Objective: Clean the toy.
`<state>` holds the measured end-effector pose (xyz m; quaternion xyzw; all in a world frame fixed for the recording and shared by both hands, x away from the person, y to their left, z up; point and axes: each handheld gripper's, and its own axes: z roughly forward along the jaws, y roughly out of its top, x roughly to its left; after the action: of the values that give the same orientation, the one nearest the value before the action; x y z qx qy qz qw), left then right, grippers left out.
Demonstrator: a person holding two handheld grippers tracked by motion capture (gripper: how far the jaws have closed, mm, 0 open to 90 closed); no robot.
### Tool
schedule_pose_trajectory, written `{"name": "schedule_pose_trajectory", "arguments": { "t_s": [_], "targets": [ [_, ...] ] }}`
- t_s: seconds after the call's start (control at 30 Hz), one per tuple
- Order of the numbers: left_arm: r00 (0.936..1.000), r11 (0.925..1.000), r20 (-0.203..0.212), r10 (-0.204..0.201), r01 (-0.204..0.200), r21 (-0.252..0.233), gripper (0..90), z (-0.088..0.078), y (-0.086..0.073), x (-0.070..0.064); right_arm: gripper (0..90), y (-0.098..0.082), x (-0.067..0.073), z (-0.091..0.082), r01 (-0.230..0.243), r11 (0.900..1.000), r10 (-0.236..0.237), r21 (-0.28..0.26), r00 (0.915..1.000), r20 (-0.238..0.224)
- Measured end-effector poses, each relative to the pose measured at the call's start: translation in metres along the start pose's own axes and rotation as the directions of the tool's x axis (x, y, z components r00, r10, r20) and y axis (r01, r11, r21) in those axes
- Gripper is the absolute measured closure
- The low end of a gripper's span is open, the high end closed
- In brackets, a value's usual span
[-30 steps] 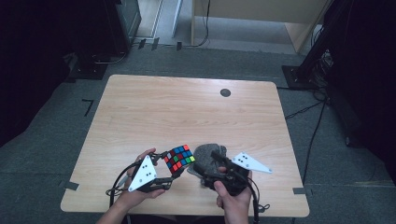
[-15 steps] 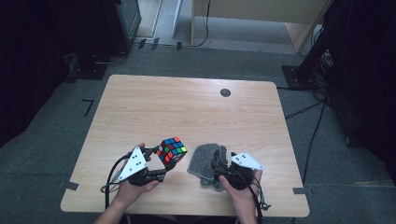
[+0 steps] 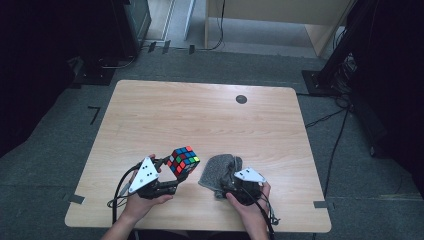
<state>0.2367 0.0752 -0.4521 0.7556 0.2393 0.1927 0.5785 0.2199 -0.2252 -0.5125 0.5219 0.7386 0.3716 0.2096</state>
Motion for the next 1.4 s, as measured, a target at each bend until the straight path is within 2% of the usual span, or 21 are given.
{"name": "schedule_pose_trajectory", "arguments": {
  "t_s": [0.07, 0.13, 0.2, 0.27, 0.33, 0.4, 0.47, 0.53, 0.6, 0.63, 0.73, 0.87, 0.93, 1.0, 1.17, 1.4],
  "targets": [
    [0.9998, 0.9998, 0.005, -0.021, 0.021, -0.003, 33.9, -0.001, 0.0, 0.003, 28.1, -0.002, 0.0, 0.001, 0.008, 1.0, -0.008, 0.001, 1.0, 0.004],
    [0.9991, 0.9991, 0.009, -0.042, 0.042, -0.01, 33.9, -0.002, 0.0, 0.006, 36.8, -0.004, -0.001, 0.001, 0.022, 1.0, -0.022, -0.001, 0.9995, 0.021],
    [0.9982, 0.998, 0.016, -0.058, 0.059, -0.021, 33.9, -0.004, 0.0, 0.009, 45.6, -0.004, -0.003, 0.0, 0.027, 1.0, -0.027, -0.002, 0.9995, 0.018],
    [0.998, 0.9977, 0.011, -0.062, 0.062, -0.026, 33.9, -0.005, 0.0, 0.01, 48.1, -0.003, -0.007, -0.003, 0.031, 1.0, -0.031, 0.0, 0.9988, 0.039],
    [0.998, 0.9977, 0.001, -0.063, 0.063, -0.024, 34.0, -0.006, 0.0, 0.011, 45.2, -0.001, -0.013, -0.006, 0.01, 1.0, -0.01, 0.002, 0.9975, 0.07],
    [0.9982, 0.998, -0.001, -0.06, 0.06, -0.022, 34.0, -0.006, 0.0, 0.011, 38.8, 0.001, -0.018, -0.012, -0.014, 1.0, 0.016, -0.028, 0.9958, 0.09],
    [0.9984, 0.9982, 0.0, -0.057, 0.057, -0.021, 34.1, -0.005, 0.0, 0.011, 31.5, 0.005, -0.019, -0.023, -0.018, 0.996, 0.027, -0.085, 0.9937, 0.109],
    [0.9985, 0.9983, 0.0, -0.054, 0.054, -0.019, 34.1, -0.005, -0.001, 0.011, 29.2, 0.009, -0.015, -0.034, -0.005, 0.985, 0.03, -0.173, 0.9894, 0.142],
    [0.9987, 0.9986, 0.002, -0.051, 0.051, -0.015, 34.1, -0.004, -0.001, 0.01, 27.5, 0.012, -0.007, -0.039, 0.027, 0.976, 0.008, -0.216, 0.9874, 0.158],
    [0.9987, 0.9986, 0.004, -0.052, 0.052, -0.014, 34.1, -0.004, -0.001, 0.01, 27.5, 0.013, -0.003, -0.038, 0.038, 0.976, -0.006, -0.213, 0.9886, 0.151],
    [0.9989, 0.9988, 0.008, -0.047, 0.047, -0.011, 34.0, -0.003, -0.002, 0.009, 27.4, 0.012, 0.004, -0.024, 0.031, 0.987, -0.014, -0.16, 0.9942, 0.106],
    [0.9996, 0.9996, 0.01, -0.027, 0.027, -0.012, 34.0, -0.003, -0.002, 0.007, 29.3, 0.004, -0.001, -0.002, -0.017, 0.997, 0.025, -0.078, 0.9947, 0.1],
    [0.9997, 0.9997, 0.01, -0.021, 0.021, -0.009, 34.0, -0.003, -0.002, 0.007, 32.5, -0.001, -0.005, 0.005, -0.016, 0.999, 0.02, -0.04, 0.9939, 0.108],
    [0.9997, 0.9997, 0.01, -0.023, 0.023, -0.007, 34.0, -0.003, -0.003, 0.007, 34.3, -0.002, -0.006, 0.007, -0.004, 0.999, 0.007, -0.037, 0.9943, 0.106],
    [0.9994, 0.9994, 0.01, -0.033, 0.033, -0.005, 34.0, -0.002, -0.004, 0.008, 33.7, -0.003, -0.001, 0.009, 0.067, 0.998, -0.065, -0.006, 0.9875, 0.144],
    [0.9995, 0.9996, 0.014, -0.028, 0.028, -0.006, 34.0, -0.003, -0.003, 0.007, 31.8, -0.003, -0.001, 0.011, 0.062, 0.998, -0.061, -0.003, 0.9865, 0.152]
  ]
}}
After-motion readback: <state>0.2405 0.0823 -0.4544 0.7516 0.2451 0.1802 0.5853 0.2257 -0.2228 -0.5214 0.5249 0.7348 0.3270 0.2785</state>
